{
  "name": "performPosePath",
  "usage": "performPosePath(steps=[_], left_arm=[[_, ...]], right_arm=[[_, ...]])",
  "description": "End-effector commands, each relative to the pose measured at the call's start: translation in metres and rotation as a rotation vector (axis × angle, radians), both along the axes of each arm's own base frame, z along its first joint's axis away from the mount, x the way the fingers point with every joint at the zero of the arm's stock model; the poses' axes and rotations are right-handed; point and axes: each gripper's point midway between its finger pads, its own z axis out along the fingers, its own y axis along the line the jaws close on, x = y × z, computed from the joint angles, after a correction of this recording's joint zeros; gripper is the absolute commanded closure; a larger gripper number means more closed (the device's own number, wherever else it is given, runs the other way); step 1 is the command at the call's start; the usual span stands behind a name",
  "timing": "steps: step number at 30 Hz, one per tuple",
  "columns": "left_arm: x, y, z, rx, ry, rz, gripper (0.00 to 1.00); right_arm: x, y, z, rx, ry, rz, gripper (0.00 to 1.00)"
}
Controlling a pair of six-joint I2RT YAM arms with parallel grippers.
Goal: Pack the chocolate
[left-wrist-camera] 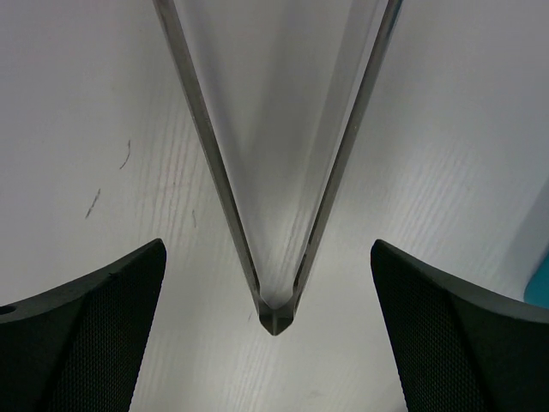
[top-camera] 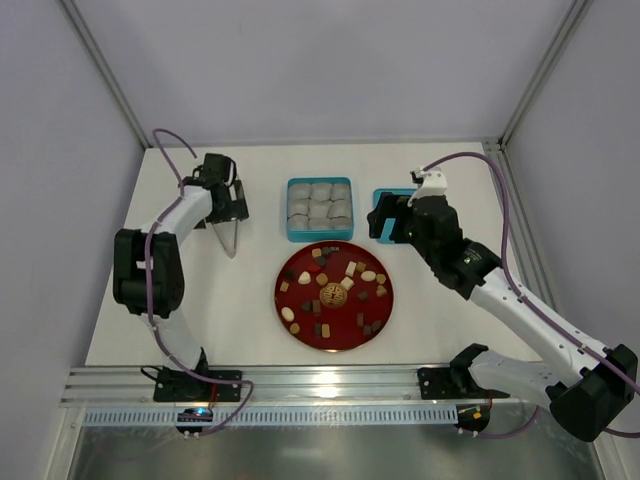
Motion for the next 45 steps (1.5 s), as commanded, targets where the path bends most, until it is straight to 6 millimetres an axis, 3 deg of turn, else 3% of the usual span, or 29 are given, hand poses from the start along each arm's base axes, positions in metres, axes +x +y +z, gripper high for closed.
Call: performPosePath(steps=[1, 8, 17, 45], left_arm=[[0.018, 0.000, -0.006, -0.008, -0.021, -0.037, 0.00], [0.025, 0.007, -0.035, -0.041, 0.023, -0.026, 0.00], [0.025, -0.004, -0.056, -0.100, 0.061, -0.040, 0.02], [0.019, 0.015, -0.078, -0.011, 0.128, 0.016, 0.19]], right_arm=[[0.000, -0.001, 0.015, 0.030, -0.050, -0.001, 0.00], [-0.001, -0.001, 0.008, 0.022, -0.036, -0.003, 0.00], [-0.001, -0.001, 0.006, 0.026, -0.029, -0.004, 0.00], [-0.004, -0.003, -0.001, 0.026, -0.016, -0.013, 0.00]])
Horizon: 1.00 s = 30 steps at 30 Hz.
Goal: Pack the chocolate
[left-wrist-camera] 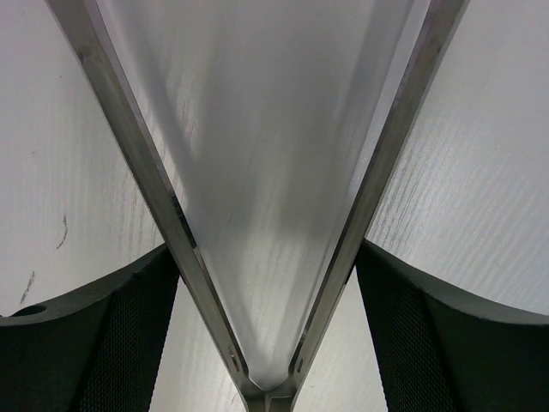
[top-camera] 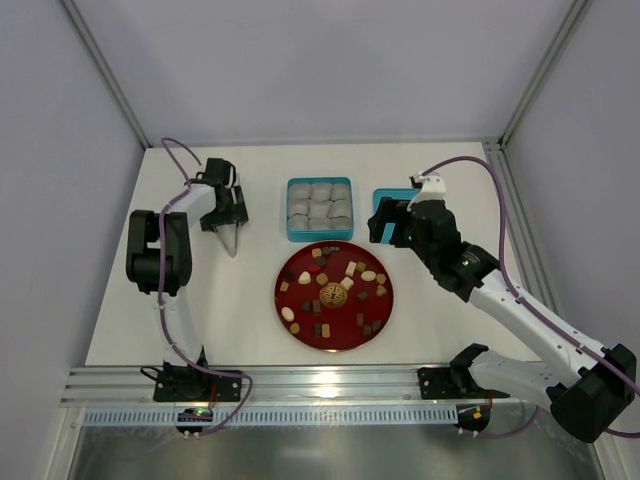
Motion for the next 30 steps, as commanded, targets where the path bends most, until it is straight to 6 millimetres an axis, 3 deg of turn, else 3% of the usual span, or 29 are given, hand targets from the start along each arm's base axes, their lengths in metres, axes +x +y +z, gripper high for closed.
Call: performPosePath(steps=[1, 12, 18, 20, 24, 30], left_arm=[[-0.008, 0.012, -0.015, 0.052, 0.052, 0.025, 0.20], [-0.013, 0.010, -0.019, 0.029, 0.065, 0.073, 0.32], [-0.018, 0.006, -0.018, 0.004, 0.063, 0.095, 0.28], [-0.020, 0.005, -0.018, -0.002, 0.067, 0.093, 0.32], [-0.020, 0.002, -0.011, -0.002, 0.052, 0.090, 0.42], [-0.020, -0.002, 0.013, -0.012, 0.017, 0.092, 0.43]], right_arm=[[0.001, 0.000, 0.015, 0.036, -0.046, -0.010, 0.00], [0.002, 0.004, 0.012, 0.049, -0.034, -0.002, 0.00], [0.002, 0.005, 0.011, 0.052, -0.029, 0.001, 0.00], [0.002, 0.006, 0.011, 0.056, -0.029, 0.002, 0.00], [0.002, 0.006, 0.012, 0.057, -0.030, 0.002, 0.00], [0.002, 0.007, 0.011, 0.057, -0.027, 0.008, 0.00]])
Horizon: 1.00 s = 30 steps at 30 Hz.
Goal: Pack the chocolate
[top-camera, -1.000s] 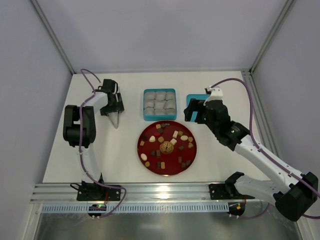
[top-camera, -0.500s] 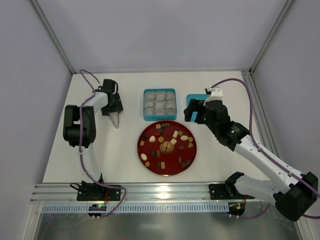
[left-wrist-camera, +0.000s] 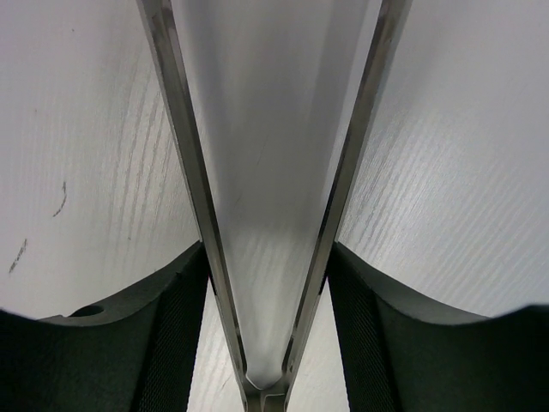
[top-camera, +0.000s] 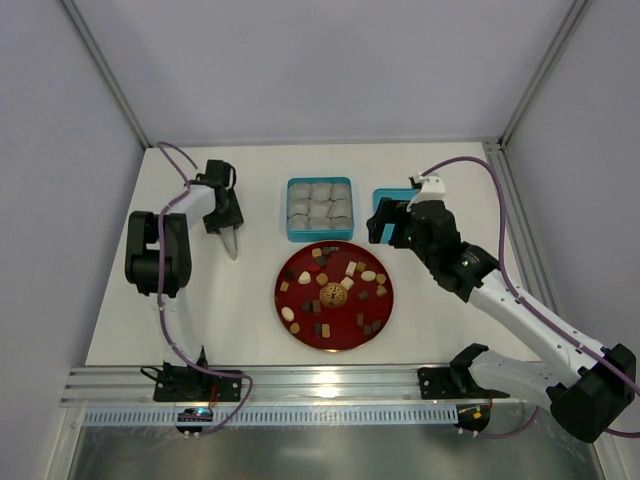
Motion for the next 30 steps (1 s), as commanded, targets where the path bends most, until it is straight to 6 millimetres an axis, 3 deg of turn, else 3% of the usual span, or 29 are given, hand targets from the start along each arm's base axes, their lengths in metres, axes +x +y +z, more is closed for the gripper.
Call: performPosePath(steps=[1, 12, 30], left_arm=[[-0.013, -0.003, 0.018, -0.001, 0.009, 0.008, 0.45], [-0.030, -0.010, 0.081, 0.023, -0.026, -0.021, 0.50], [-0.074, -0.032, 0.158, 0.005, -0.077, -0.106, 0.50]], right_arm=[[0.004, 0.005, 0.013, 0.046, -0.039, -0.001, 0.00], [0.006, 0.007, 0.012, 0.046, -0.037, 0.001, 0.00], [0.010, 0.010, 0.011, 0.041, -0.028, 0.003, 0.00]])
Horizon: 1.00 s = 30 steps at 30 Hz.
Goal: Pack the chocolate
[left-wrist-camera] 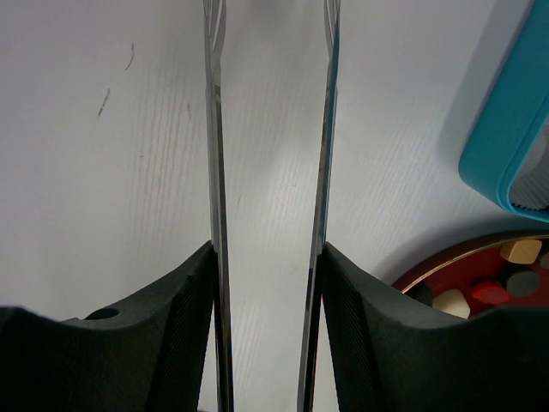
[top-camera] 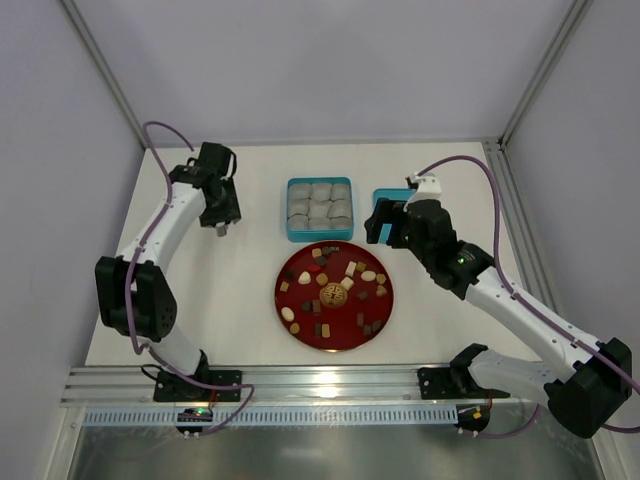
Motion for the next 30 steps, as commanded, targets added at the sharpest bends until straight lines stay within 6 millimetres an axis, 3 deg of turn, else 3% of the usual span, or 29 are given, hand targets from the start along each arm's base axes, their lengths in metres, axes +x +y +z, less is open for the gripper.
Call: performPosePath(steps=[1, 15, 25, 30], left_arm=[[-0.007, -0.006, 0.037, -0.022, -0.057, -0.018, 0.51], [-0.066, -0.035, 0.089, -0.080, -0.092, -0.136, 0.51], [-0.119, -0.088, 0.107, -0.153, -0.092, -0.305, 0.50], [-0.146, -0.119, 0.106, -0.159, -0.057, -0.414, 0.50]], right_arm=[[0.007, 0.008, 0.017, 0.046, -0.042, 0.004, 0.00], [0.007, 0.008, 0.020, 0.042, -0.038, 0.006, 0.00], [0.004, 0.008, 0.018, 0.041, -0.020, 0.010, 0.00], [0.003, 0.009, 0.017, 0.052, -0.013, 0.009, 0.00]])
